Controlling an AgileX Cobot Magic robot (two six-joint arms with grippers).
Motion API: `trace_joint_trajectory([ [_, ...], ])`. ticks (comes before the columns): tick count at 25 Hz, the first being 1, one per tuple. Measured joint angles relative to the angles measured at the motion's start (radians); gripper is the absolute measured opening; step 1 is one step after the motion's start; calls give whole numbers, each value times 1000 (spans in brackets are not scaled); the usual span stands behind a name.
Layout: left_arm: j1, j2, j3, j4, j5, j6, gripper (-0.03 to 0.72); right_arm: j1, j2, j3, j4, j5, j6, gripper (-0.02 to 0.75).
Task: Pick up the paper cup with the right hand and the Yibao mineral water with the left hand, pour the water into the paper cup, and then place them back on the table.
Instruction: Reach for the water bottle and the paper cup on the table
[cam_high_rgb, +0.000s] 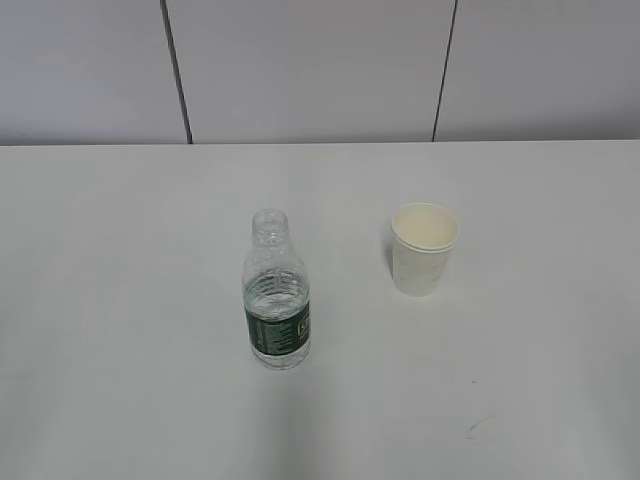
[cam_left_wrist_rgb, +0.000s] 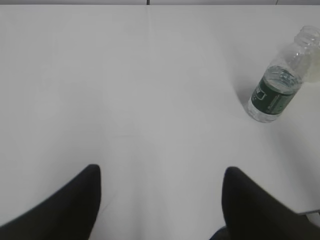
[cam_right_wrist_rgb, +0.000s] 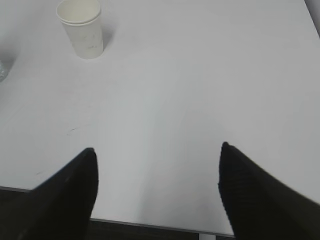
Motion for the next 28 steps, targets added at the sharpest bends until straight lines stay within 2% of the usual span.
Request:
trace_joint_trajectory([
  [28,0,0,0,0,0,0,469,0,0,0,0,0,2,585],
])
